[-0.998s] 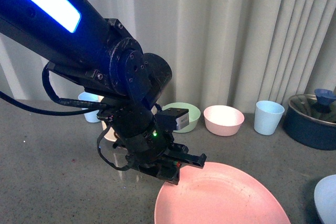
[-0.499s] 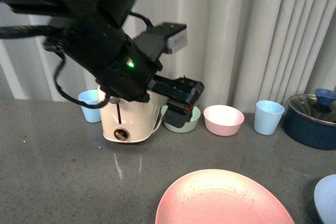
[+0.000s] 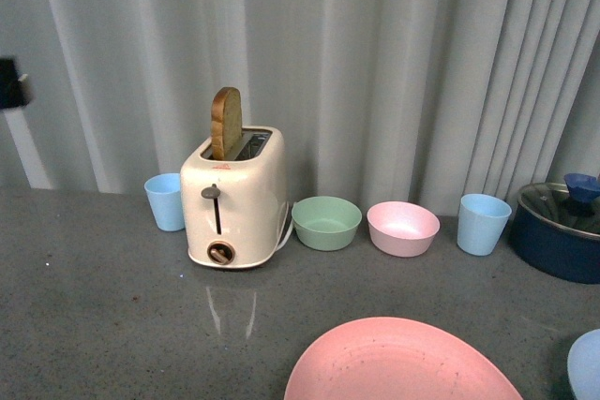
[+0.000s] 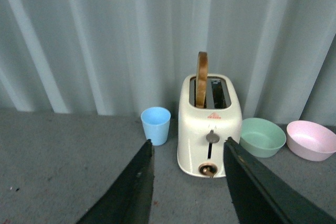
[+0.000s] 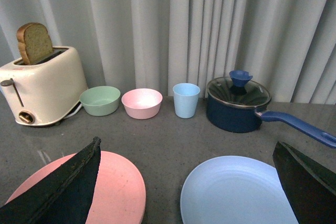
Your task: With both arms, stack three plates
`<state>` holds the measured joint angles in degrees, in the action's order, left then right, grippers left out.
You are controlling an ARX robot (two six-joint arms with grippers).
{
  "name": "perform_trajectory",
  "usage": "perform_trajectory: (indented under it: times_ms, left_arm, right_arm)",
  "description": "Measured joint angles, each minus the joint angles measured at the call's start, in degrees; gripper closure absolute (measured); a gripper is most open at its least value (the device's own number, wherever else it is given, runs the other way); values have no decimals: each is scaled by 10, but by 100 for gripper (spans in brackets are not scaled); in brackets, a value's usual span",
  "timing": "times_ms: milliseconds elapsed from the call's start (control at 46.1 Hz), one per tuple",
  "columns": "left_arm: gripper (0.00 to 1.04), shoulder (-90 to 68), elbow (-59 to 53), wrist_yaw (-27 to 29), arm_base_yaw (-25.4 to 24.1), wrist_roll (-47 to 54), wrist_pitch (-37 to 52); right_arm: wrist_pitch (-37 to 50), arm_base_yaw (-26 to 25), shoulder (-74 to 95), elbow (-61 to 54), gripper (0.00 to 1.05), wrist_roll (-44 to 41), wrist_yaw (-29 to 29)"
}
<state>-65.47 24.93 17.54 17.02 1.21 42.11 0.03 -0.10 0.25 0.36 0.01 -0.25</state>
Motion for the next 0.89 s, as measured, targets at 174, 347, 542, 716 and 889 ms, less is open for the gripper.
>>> perform_trajectory:
  times_ms: [174,347,542,716,889]
  left_arm:
    - [92,41,-73,-44,-31,-5,3]
    - [101,103,-120,-72,-62,-10,2]
    - [101,171,-170,-105,-95,-11,-22]
    - [101,250,-204,-153,-137,-11,-67]
    - [101,316,-221,-174,-169,-12,-113]
  right_arm:
    - [0,0,0,0,7,0,2]
    - [0,0,0,0,7,0,2]
    - [0,0,0,0,7,0,2]
    - [0,0,0,0,7,0,2]
    - [0,0,0,0,7,0,2]
